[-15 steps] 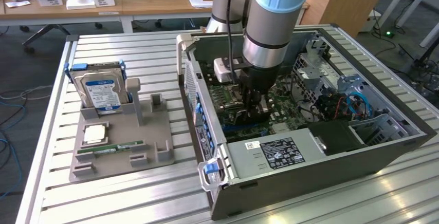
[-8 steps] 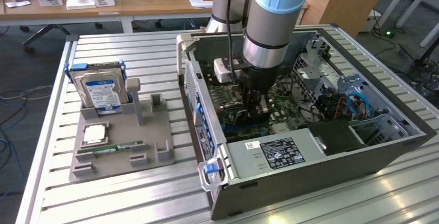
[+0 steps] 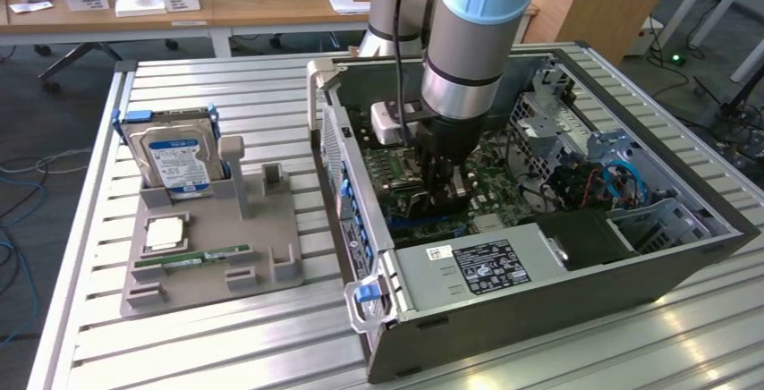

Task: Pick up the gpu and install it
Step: 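Insert the gpu into the slot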

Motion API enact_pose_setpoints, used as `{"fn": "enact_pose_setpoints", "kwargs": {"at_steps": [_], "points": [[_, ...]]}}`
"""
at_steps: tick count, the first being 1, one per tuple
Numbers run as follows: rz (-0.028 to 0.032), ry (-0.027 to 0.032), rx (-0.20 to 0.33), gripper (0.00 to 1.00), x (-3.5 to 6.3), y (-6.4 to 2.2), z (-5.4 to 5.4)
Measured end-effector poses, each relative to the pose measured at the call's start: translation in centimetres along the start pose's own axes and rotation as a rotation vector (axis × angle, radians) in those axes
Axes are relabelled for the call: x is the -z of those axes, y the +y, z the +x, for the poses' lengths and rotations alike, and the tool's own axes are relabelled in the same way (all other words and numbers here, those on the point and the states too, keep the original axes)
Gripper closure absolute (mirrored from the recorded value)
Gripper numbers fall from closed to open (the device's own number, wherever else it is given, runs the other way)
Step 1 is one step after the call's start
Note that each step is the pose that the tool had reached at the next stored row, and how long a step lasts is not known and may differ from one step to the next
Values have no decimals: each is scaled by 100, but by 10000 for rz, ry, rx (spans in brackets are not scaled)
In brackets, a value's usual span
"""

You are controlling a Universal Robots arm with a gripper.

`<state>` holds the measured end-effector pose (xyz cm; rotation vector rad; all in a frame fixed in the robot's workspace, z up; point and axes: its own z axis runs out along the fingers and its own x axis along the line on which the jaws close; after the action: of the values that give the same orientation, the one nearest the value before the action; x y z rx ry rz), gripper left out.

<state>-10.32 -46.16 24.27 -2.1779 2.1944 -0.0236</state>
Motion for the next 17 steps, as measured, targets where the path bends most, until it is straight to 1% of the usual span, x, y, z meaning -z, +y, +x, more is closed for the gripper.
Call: {"fn": "enact_pose_setpoints", "kwargs": {"at_steps": [17], "points": [[-1, 1, -1, 74, -5, 14, 0]]}}
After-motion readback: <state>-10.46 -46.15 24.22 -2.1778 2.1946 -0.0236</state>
